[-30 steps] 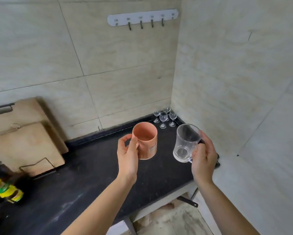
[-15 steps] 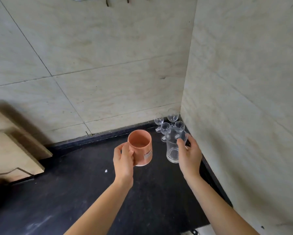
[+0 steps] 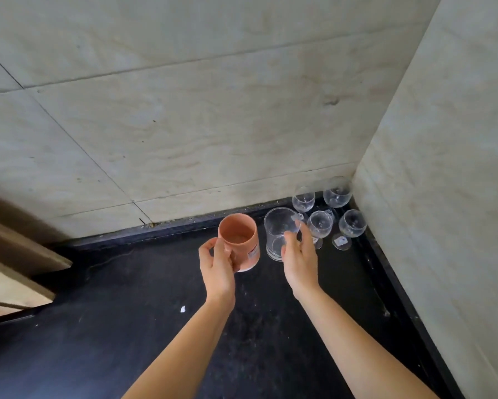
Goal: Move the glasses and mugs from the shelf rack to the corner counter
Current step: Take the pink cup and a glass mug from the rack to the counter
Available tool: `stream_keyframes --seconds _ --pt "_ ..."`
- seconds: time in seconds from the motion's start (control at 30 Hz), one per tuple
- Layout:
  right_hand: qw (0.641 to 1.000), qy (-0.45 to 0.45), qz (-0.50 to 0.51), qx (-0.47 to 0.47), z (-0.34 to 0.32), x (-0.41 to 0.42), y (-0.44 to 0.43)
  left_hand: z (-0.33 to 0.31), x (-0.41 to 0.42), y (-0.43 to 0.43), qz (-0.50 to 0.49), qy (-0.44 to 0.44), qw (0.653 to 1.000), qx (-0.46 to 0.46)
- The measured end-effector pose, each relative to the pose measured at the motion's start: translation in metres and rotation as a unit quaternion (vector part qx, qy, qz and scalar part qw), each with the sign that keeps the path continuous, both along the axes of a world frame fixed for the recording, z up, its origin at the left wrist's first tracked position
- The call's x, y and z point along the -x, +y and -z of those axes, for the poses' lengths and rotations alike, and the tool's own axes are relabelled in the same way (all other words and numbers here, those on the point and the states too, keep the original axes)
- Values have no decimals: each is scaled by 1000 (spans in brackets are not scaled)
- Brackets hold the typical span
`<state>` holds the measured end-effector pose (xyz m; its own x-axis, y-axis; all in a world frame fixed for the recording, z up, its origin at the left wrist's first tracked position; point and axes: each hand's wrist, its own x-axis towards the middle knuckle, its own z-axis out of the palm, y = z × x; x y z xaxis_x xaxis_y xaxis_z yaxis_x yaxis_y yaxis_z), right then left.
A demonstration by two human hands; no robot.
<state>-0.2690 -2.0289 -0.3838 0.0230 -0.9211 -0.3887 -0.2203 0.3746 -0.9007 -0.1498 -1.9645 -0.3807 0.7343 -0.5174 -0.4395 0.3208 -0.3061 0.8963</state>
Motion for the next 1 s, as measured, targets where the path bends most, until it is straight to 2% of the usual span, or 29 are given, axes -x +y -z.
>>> stream_keyframes --seconds 0.27,0.47,0.67,0.87,1.0 --pt "999 -22 45 18 64 -34 -40 78 -29 -37 -9 14 1000 -5" --pt "996 -53 55 42 84 -40 -51 98 -35 -50 -13 19 1000 10" --pt "995 -20 51 81 90 -40 -51 96 -25 -60 28 -4 1000 13" --pt "992 94 -14 85 74 -35 -44 87 -34 -46 128 -86 986 -57" --pt "962 222 -74 139 52 -22 -17 47 -44 -23 198 -179 958 -108"
